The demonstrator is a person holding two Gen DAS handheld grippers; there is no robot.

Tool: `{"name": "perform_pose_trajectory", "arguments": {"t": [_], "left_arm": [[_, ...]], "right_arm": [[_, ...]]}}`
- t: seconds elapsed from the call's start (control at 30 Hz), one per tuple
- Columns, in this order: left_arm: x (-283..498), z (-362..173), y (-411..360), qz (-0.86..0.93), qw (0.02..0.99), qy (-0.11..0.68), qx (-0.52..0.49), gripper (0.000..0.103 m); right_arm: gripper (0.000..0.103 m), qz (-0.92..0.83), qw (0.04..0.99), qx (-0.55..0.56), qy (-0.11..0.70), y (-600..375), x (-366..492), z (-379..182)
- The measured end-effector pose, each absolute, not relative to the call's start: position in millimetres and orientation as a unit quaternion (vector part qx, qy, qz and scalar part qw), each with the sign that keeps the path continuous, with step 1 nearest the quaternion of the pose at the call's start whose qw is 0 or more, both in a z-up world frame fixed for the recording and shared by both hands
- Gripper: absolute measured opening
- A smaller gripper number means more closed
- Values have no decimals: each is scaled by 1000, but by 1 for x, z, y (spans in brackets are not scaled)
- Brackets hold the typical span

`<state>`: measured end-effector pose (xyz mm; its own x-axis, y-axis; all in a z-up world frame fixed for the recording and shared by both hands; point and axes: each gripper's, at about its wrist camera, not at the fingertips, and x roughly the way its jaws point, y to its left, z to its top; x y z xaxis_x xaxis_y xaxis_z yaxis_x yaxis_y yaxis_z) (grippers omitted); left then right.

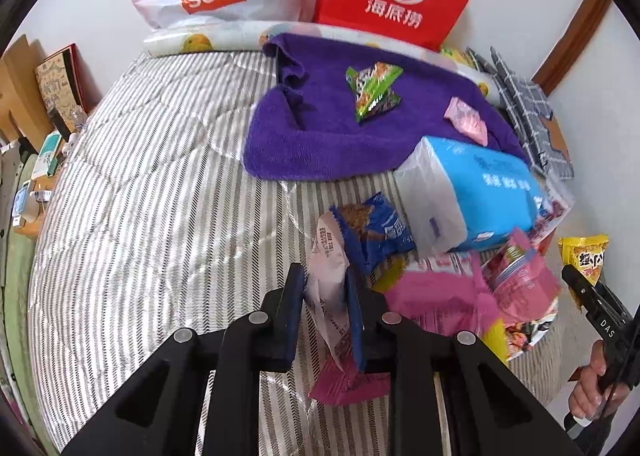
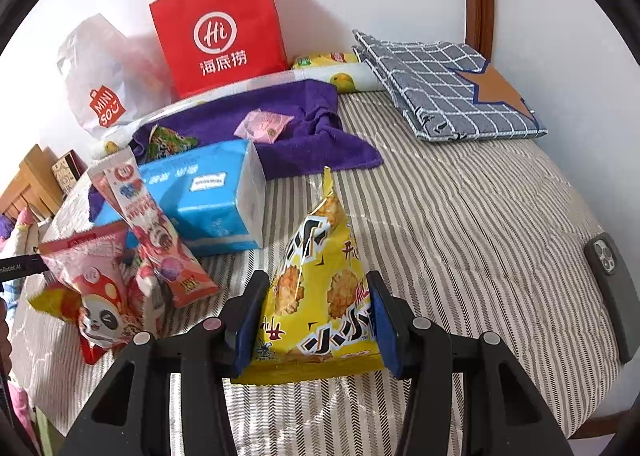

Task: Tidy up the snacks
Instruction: 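Carry the white packet in the left tool and yellow bag in the right tool over the purple towel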

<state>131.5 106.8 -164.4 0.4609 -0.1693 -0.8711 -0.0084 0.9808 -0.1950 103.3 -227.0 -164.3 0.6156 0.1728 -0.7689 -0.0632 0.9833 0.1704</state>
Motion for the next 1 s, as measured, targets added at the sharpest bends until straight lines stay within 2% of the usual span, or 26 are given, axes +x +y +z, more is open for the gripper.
{"name": "perform_pose_trajectory", "arguments": {"t": [0.53,1.0], "left_arm": [[114,-112,93,-80,873,472,-92,19],[135,-72,54,-132,880,447,-93,19]], "right_arm": [[47,68,908,64,408,-225,94,-120],[47,78,912,42,401,-213,118,-85]]}}
